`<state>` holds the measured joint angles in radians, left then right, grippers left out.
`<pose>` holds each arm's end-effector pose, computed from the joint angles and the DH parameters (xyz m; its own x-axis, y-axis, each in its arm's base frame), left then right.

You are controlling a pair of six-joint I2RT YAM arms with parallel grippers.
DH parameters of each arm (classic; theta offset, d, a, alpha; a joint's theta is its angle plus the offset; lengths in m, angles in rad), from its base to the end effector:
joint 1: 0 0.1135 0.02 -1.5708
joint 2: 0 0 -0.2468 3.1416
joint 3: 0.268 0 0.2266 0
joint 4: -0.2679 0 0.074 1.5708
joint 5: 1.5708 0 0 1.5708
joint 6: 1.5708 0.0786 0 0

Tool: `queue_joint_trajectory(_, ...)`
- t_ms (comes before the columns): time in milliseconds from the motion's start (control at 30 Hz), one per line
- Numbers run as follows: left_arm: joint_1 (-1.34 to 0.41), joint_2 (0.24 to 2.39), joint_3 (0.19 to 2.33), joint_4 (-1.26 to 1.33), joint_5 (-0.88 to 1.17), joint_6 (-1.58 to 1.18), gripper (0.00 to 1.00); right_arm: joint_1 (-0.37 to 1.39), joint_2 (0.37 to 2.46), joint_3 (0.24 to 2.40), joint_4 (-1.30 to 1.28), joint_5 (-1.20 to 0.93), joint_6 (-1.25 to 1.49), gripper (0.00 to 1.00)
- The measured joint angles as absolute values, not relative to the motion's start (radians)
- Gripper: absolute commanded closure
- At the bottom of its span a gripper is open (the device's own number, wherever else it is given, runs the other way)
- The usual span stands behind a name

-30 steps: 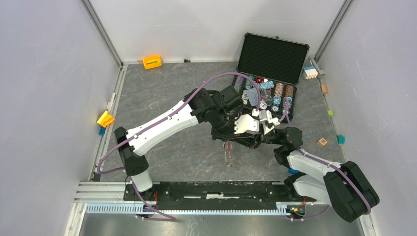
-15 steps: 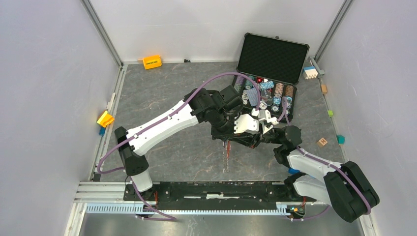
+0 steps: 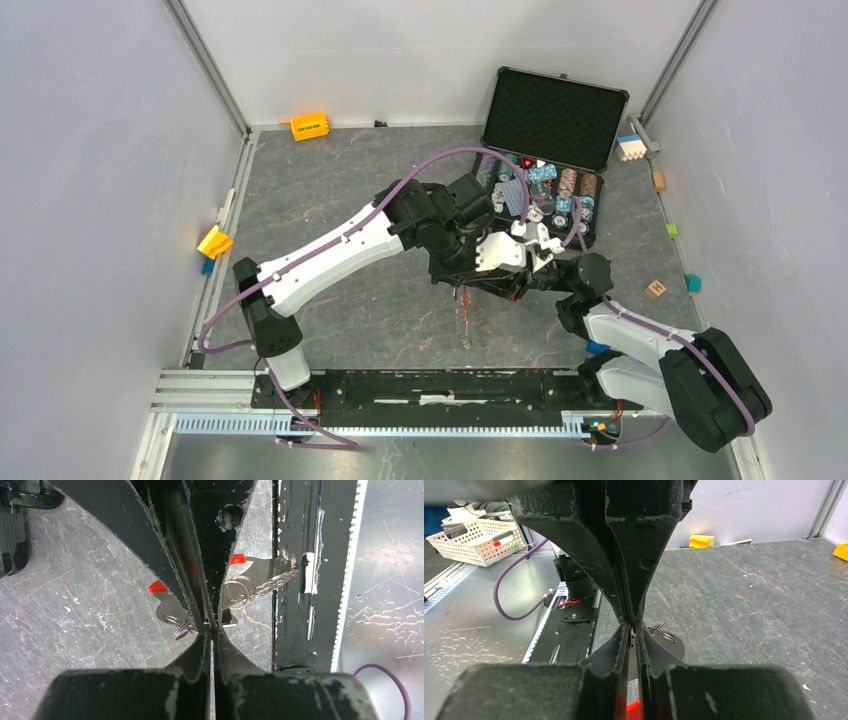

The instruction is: Put the keys on the keyring

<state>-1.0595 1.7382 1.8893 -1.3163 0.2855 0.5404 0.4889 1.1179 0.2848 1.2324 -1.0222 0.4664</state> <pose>0.1407 -0.2961 0.3118 0.0730 0.8788 -0.4716 0.9955 -0.0928 -0.0189 0.1533 0.1575 0.2588 -0.1156 0.2041 -0.9721 -0.9930 -0.0007 0.1179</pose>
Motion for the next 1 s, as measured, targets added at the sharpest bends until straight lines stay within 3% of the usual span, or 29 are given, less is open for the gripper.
queue_joint_trajectory(233,-1.060,1.738,1.885,-1.316,0.279,0.540,0.98,0.489,1.116,0.289,1.212,-1.029,0.462,1.00)
queue_joint_trajectory(567,-1.058,1.731,1.877,-1.308,0.265,0.541,0.98,0.489,1.108,0.310,1.149,-1.029,0.438,1.00)
queue_joint_trajectory(1000,-1.042,1.659,1.802,-1.220,0.269,0.541,0.88,0.491,1.040,0.376,0.941,-1.027,0.324,1.00)
